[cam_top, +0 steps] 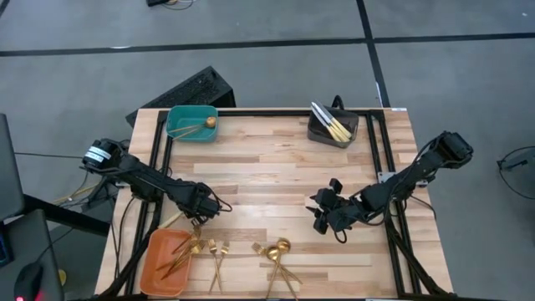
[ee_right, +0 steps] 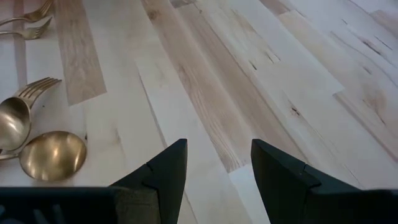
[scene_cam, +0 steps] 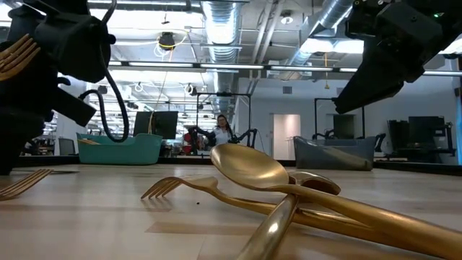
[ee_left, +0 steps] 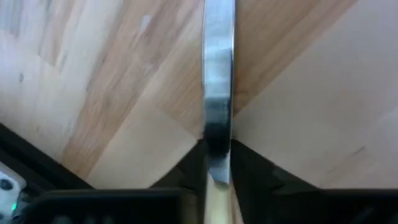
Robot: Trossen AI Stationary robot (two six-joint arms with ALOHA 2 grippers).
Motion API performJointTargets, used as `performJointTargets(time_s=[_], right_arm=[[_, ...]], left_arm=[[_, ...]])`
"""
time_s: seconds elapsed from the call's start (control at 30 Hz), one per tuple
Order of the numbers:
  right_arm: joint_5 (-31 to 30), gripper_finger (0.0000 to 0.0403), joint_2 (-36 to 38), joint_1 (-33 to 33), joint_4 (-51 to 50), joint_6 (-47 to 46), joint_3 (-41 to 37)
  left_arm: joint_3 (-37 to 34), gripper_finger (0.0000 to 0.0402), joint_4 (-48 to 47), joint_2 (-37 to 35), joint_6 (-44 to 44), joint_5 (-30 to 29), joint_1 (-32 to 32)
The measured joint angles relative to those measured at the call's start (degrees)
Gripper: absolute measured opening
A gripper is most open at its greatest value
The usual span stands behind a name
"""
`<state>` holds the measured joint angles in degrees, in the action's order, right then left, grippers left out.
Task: Sort silverware by color (type)
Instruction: Put the knife into the black bin
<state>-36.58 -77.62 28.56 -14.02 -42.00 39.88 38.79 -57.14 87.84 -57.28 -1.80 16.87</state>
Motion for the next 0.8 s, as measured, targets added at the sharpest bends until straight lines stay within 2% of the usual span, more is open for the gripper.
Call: performJointTargets(time_s=[0.1,0.3,0.43,0.53,0.63,0.8], right_arm=[[0.0,0.0205,0.0,0.0,-0.1,0.0,0.0],[0.2,0.0205,0.0,0.0,-0.1,-0.1,0.0],[0.2,0.0205,0.0,-0.5,0.2,-0.1,0.0],[0.2,0.0205,0.0,-1.0,1.7,0.0,0.0],[-0.2,0.0205,0.0,-1.0,4.1,1.2,0.0],[-6.0,0.0205,1.6,-1.6,6.6,5.3,0.0]], left_arm=[[-0.1,0.0009,1.1,0.0,1.4,0.5,-0.9],[1.8,0.0002,0.9,0.2,5.7,-0.8,-3.2],[6.2,0.0,3.4,0.4,9.6,-9.9,-4.7],[8.9,0.0,2.6,0.4,12.9,-11.7,-5.6],[12.6,0.0,5.8,0.2,16.6,-15.0,-6.2],[16.2,0.0,9.0,-3.6,21.4,-23.9,-7.1]])
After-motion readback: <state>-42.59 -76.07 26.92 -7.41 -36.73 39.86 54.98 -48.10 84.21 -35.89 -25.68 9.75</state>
